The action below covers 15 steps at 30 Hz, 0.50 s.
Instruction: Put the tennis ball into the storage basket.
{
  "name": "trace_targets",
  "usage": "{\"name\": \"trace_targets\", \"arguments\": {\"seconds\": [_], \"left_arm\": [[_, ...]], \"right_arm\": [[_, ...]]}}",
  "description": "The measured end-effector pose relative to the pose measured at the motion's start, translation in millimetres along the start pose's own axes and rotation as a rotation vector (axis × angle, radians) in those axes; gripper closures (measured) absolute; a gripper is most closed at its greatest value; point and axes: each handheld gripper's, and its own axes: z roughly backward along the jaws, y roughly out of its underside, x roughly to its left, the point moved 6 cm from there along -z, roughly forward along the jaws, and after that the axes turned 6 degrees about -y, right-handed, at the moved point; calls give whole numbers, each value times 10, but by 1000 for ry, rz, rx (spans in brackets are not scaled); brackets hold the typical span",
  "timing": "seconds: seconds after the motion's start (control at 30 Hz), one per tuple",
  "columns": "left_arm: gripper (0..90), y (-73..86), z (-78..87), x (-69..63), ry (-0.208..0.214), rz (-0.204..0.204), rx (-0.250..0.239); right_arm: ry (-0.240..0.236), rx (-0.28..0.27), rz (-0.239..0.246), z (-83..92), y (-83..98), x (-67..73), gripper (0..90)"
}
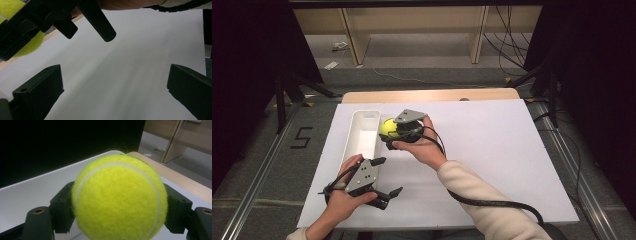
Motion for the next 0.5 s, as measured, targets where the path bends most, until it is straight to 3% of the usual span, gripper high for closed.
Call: {"name": "trace_targets", "arguments": {"seconds": [0.5], "left_arm": [[0,0,1,1,-1,-1,0]], "right_arm": [[-7,-3,6,-30,-32,35,262]]}}
